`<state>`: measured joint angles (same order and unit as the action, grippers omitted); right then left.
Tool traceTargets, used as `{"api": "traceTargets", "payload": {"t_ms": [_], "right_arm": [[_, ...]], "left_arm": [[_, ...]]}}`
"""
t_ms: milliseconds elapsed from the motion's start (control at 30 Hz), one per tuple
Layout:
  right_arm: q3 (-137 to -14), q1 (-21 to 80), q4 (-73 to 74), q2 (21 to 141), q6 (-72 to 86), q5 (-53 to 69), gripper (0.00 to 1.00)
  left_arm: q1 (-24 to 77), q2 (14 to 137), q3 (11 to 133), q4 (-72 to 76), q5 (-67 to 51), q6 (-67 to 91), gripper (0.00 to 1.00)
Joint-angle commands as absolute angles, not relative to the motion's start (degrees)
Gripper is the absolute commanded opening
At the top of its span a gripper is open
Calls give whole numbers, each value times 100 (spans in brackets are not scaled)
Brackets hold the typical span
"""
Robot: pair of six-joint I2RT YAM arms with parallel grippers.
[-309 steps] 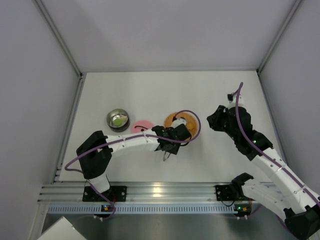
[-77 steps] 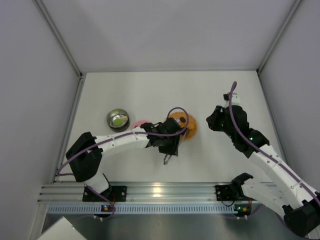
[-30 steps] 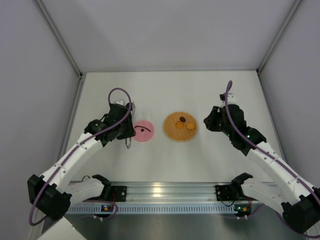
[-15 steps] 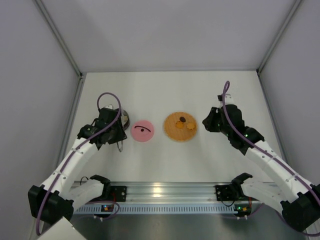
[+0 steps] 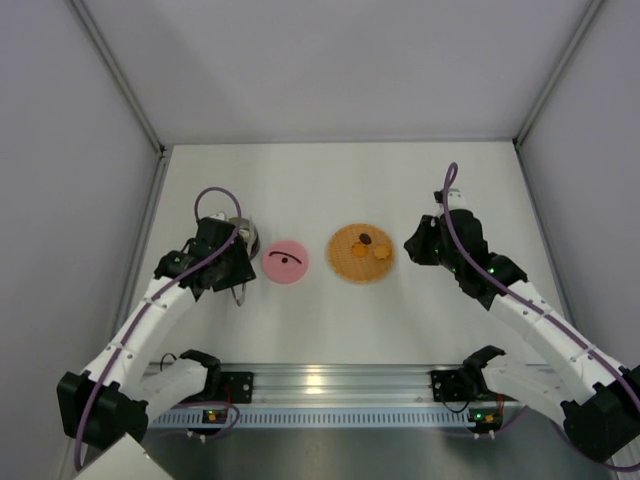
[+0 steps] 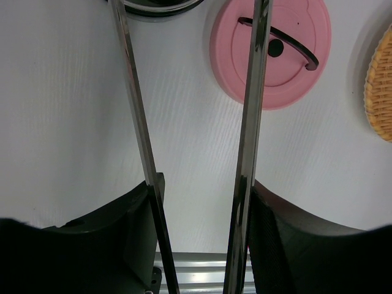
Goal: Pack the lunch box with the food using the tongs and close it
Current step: Place the fake food in the packing box, then pick up the fake food from the plate.
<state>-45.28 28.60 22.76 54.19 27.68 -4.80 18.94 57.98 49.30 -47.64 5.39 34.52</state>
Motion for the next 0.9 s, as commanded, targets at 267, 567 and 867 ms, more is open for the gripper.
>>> {"api": "traceTargets", "payload": {"t_ms": [267,567,867], "right_arm": [[-4579,2892,1960,5370,2812,-448,12],[-4632,2892,1951,5423,2865,-413,12],[-4799,2892,2162,5414,2804,-518,12]], "left_arm": [[1881,5782,5545,-4728,36,3173,55],[3460,6528,6617,-4861,499,3383,54],[5071,8031,7189,-4307,782,3683,60]]}}
